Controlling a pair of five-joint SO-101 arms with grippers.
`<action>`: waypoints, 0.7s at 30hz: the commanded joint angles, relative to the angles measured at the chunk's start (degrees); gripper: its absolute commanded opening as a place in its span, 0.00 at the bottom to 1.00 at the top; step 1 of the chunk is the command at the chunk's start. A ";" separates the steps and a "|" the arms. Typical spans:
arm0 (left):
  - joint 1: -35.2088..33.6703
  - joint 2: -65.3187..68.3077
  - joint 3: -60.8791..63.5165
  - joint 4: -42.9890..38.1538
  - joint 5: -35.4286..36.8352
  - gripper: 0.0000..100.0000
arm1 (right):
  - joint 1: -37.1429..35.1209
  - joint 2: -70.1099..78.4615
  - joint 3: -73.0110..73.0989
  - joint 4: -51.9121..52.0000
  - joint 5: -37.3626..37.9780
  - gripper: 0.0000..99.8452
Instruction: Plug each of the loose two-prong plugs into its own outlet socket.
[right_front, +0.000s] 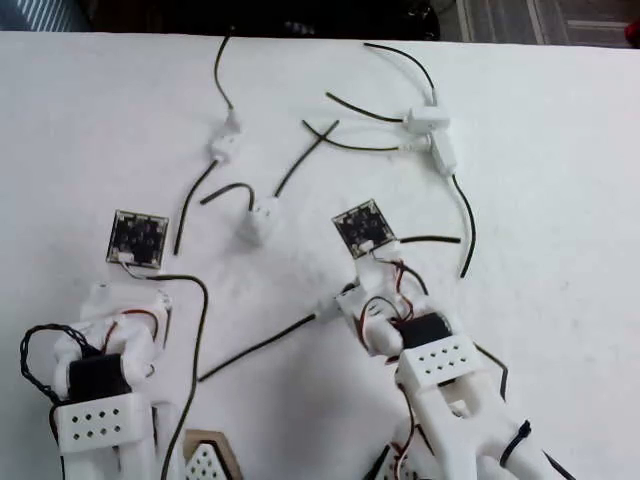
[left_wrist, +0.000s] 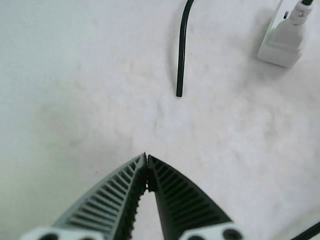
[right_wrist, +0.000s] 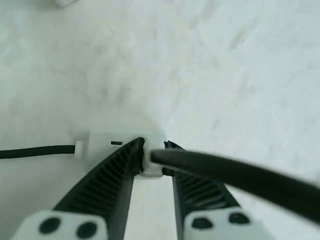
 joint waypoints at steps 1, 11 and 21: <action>-0.22 -0.66 -0.09 -0.97 -0.35 0.03 | -0.31 0.40 1.32 0.48 -0.26 0.02; -0.22 -0.66 -0.09 -0.97 -0.35 0.03 | -0.31 0.40 3.96 0.40 4.31 0.02; -0.22 -0.66 -0.09 -0.97 -0.35 0.03 | -3.91 0.22 4.84 0.40 4.31 0.02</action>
